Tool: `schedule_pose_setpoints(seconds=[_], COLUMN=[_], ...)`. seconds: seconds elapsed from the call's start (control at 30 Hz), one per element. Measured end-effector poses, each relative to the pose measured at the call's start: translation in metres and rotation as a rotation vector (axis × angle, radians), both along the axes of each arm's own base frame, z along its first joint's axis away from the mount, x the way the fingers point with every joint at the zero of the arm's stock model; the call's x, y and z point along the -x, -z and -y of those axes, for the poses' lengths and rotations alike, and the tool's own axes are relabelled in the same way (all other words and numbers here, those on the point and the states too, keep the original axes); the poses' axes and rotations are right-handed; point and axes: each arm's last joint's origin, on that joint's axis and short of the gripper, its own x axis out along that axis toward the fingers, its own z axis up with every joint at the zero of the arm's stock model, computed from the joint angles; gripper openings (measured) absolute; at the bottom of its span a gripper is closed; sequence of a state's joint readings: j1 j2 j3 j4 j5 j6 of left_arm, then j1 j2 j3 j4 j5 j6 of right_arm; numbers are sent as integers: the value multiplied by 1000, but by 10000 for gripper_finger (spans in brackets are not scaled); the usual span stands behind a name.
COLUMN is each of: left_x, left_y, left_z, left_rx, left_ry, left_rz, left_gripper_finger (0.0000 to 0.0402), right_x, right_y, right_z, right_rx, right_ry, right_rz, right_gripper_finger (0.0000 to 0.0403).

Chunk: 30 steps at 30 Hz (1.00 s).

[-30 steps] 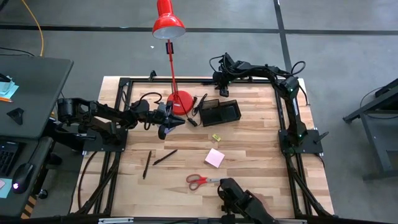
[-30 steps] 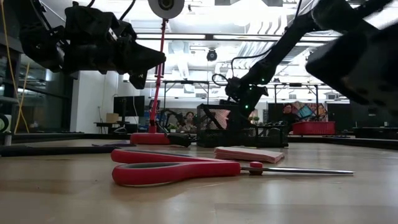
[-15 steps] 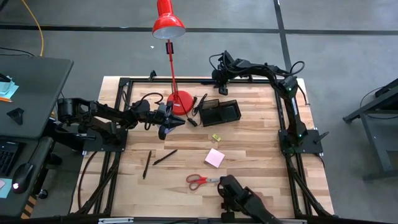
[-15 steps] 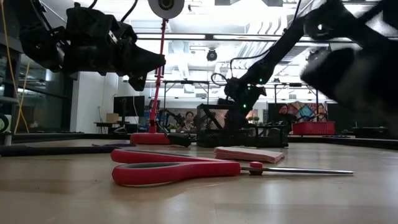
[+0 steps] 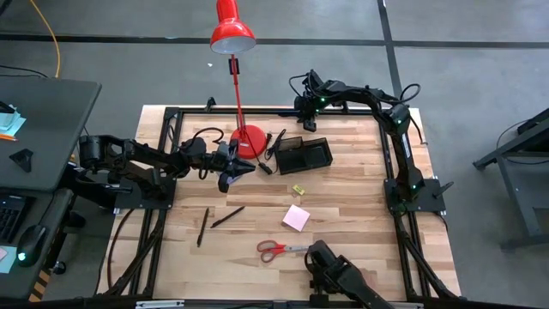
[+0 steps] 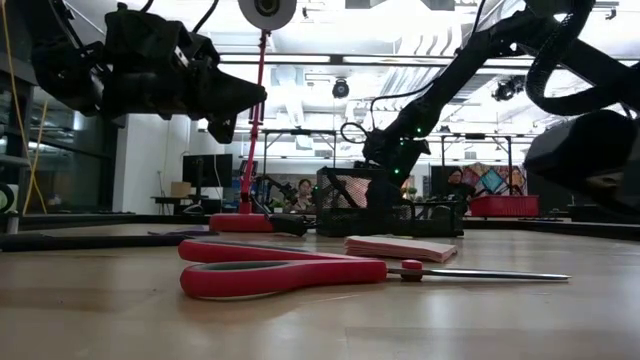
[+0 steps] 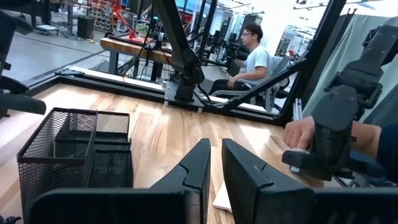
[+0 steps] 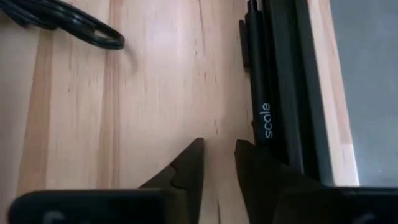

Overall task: Pick and place office supplies into organizer
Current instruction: Put the black pen into the black desk organizer

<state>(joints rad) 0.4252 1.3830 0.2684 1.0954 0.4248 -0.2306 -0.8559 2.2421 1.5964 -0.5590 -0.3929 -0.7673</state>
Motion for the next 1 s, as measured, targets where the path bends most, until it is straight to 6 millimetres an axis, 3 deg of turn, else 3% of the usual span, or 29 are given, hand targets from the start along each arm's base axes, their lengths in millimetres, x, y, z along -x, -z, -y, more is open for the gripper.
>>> schedule_pose_setpoints(seconds=[0.2, 0.3, 0.5, 0.73, 1.0], left_x=[0, 0, 0, 0, 0], left_y=[1, 2, 3, 3, 3], left_z=[0, 0, 0, 0, 0], left_rx=[2, 3, -5, -5, -6], left_ry=[0, 0, 1, 1, 0], left_rz=[-7, -16, -27, -26, -24], left_gripper_finger=[33, 33, 33, 33, 33], right_x=[1, 5, 8, 13, 23], right_y=[-5, -8, -21, -21, -21], right_z=[-6, -9, 0, 5, 15], right_rx=[-94, -194, -189, -117, -86], right_ry=[-51, -72, -48, 36, 115], right_rz=[-24, -32, -16, -137, -182], right_gripper_finger=[6, 8, 1, 19, 77])
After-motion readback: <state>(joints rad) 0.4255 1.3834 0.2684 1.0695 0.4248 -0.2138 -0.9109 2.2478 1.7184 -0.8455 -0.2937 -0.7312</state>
